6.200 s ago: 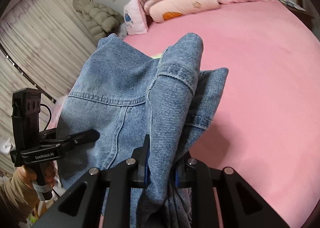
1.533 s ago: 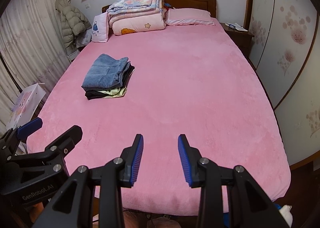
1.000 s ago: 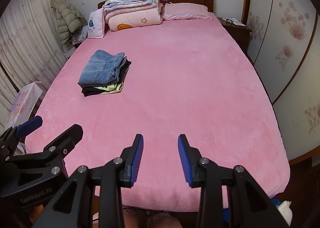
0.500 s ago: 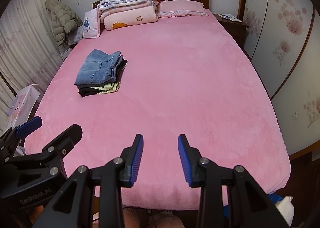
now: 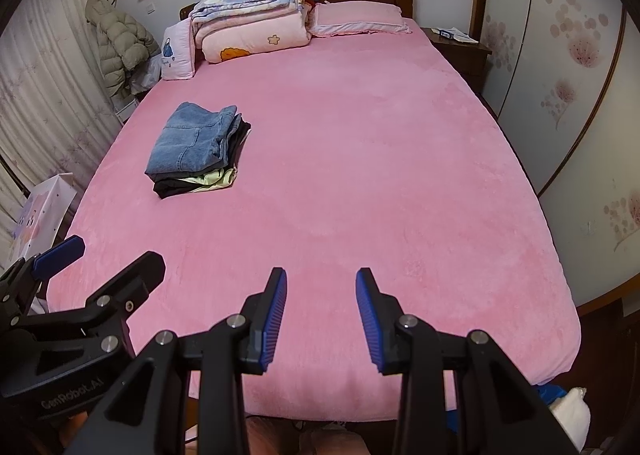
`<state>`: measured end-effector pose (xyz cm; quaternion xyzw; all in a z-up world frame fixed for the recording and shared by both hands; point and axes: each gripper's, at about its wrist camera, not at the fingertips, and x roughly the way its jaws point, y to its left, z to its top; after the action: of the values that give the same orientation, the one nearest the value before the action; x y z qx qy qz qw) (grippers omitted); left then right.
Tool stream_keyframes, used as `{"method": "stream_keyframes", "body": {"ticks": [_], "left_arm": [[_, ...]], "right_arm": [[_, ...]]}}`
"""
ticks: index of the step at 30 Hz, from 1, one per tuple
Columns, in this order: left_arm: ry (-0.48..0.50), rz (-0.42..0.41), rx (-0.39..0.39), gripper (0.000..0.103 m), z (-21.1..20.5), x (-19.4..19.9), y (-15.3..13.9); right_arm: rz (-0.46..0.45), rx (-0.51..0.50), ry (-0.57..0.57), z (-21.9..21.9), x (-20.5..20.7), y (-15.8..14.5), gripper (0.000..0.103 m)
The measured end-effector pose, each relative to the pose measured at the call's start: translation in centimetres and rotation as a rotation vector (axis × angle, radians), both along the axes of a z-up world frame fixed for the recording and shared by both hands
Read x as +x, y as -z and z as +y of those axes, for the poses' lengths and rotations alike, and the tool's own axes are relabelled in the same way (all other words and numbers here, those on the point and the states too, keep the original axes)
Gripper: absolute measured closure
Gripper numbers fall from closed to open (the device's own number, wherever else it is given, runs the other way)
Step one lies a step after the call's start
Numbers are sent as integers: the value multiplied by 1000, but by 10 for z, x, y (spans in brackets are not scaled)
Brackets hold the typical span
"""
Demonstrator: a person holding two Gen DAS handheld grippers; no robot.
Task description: Fold large clothes
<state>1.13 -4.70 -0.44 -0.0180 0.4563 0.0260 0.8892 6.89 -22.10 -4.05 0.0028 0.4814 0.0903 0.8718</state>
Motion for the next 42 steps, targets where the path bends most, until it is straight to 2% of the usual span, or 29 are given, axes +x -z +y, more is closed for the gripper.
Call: {"method": "stream_keyframes", "body": {"ticks": [29, 30, 31, 33, 42], "left_arm": [[-18, 9, -11, 1, 9, 4, 2], [-17, 8, -10, 1, 10, 4, 2], [-15, 8, -9, 1, 10, 4, 2], [-17, 5, -9, 1, 11, 4, 2], [-24, 12, -14, 1, 15, 4, 3]], "right_arm": [[4, 6, 36, 2, 0, 6, 67], [-1, 10, 36, 2, 1, 4, 64], [-6, 15, 36, 1, 0, 3, 54], [-16, 22, 35, 1, -2, 2, 47], [-24, 26, 29, 0, -3, -1, 46]]}}
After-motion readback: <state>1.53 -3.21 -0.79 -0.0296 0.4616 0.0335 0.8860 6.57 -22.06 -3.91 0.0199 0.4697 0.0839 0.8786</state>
